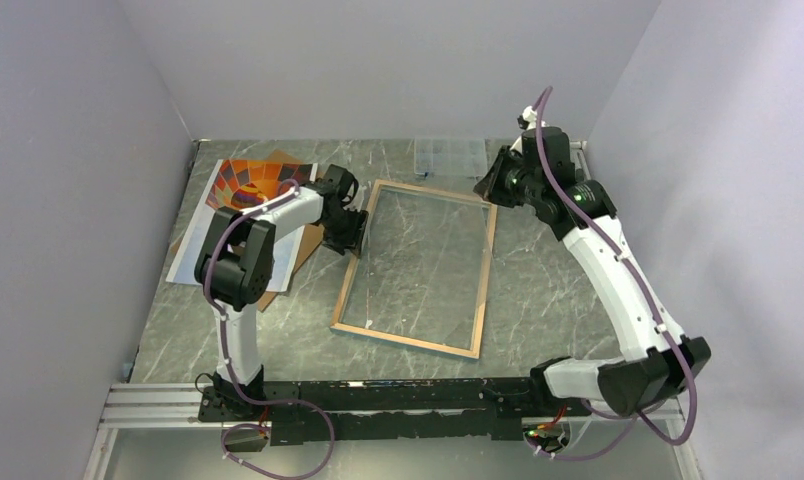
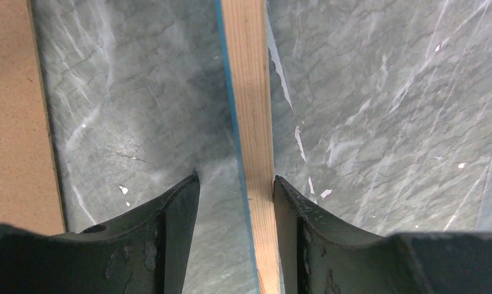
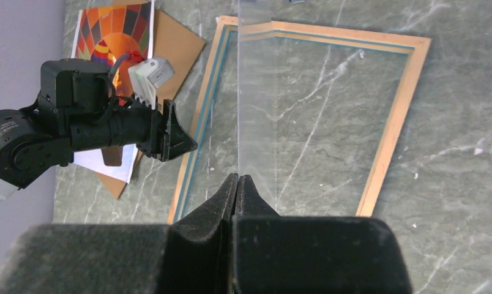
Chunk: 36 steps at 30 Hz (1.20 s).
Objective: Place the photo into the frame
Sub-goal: Move the photo frame to the center of the board, then place the photo frame item in the photo frame.
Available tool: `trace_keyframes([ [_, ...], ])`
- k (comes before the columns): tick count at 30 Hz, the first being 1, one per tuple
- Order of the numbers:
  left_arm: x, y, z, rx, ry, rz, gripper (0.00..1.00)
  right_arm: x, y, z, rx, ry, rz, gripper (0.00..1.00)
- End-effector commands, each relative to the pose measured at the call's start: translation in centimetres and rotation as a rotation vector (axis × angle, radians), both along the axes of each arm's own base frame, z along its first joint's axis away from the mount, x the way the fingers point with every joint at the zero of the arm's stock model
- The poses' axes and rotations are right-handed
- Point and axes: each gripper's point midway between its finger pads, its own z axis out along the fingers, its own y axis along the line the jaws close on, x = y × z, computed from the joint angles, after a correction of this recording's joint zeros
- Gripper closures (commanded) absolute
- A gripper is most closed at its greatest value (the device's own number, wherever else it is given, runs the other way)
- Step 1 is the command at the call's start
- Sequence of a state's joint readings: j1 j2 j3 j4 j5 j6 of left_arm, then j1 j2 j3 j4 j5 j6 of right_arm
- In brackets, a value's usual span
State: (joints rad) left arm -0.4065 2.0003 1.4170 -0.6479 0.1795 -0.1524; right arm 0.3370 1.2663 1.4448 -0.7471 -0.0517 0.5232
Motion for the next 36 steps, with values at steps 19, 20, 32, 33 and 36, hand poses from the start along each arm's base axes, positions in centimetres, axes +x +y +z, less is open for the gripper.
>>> trace_keyframes([
  [19, -5.4, 0.0, -0.4, -0.132, 0.210, 0.149, 0.62, 4.5, 3.4, 4.2, 0.100, -0.074, 0.084, 1.00],
  [20, -5.7, 0.0, -0.4, -0.135, 0.220, 0.155, 0.63, 4.6, 3.5, 3.9, 0.091, -0.066, 0.091, 1.00],
  [32, -5.4, -0.4, 1.2, -0.176, 0.185, 0.140, 0.63, 2.1, 4.0, -1.0, 0.051, 0.075, 0.224, 0.87],
  [33, -5.3, -0.4, 1.3, -0.176, 0.178, 0.139, 0.63, 1.9, 4.0, -1.2, 0.063, 0.085, 0.234, 0.82],
  [36, -4.9, -0.5, 1.5, -0.177, 0.163, 0.133, 0.63, 1.4, 4.1, -1.6, 0.076, 0.119, 0.265, 0.71],
])
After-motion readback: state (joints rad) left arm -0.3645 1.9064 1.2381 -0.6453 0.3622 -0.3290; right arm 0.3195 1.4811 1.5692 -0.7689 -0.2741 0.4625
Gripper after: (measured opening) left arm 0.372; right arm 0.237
